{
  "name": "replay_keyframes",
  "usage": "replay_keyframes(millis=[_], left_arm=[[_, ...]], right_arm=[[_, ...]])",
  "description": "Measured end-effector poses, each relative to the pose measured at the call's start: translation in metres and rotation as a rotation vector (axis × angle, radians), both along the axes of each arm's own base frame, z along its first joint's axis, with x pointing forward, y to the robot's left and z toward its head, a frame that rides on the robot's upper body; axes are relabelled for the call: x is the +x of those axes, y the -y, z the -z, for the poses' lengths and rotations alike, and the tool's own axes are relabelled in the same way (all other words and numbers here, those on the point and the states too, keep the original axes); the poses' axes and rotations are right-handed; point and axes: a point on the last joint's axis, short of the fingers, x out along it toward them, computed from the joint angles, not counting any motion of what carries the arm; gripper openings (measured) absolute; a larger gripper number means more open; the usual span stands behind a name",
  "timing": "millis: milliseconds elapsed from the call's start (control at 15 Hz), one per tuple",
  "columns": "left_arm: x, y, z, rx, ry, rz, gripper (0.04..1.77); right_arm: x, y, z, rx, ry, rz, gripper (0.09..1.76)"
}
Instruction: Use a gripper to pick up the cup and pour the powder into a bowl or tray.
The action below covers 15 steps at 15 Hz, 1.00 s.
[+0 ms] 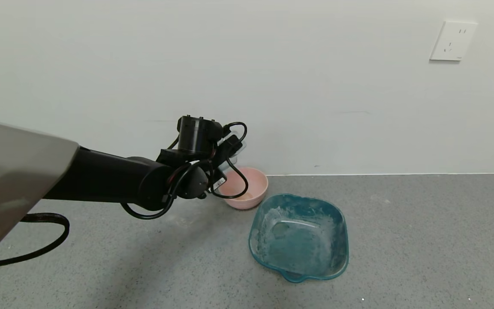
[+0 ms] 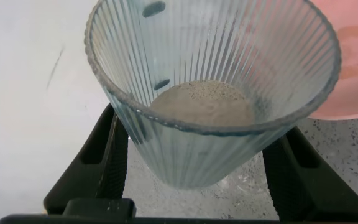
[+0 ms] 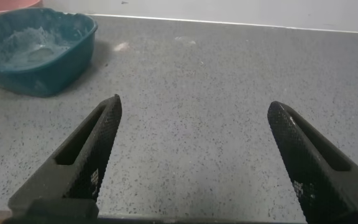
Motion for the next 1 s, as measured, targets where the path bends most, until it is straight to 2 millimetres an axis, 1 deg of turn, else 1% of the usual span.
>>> replay_keyframes(millis=[267, 533, 867, 1000], left_arm=[[0.003, 0.006, -0.001, 0.072, 0.002, 0.04, 1.26], [0.001, 0.011, 0.003, 0.136, -0.014, 0.076, 1.26], [0.005, 0.015, 0.007, 0.256, -0.021, 0.12, 1.26], [0.008, 0.016, 0.007, 0.298, -0.019, 0.113, 1.26]], right_arm=[[0.0, 0.0, 0.0, 0.0, 0.0, 0.0, 1.71], [0.0, 0.0, 0.0, 0.0, 0.0, 0.0, 1.71], [0.0, 0.0, 0.0, 0.0, 0.0, 0.0, 1.71], [0.0, 0.0, 0.0, 0.0, 0.0, 0.0, 1.71]])
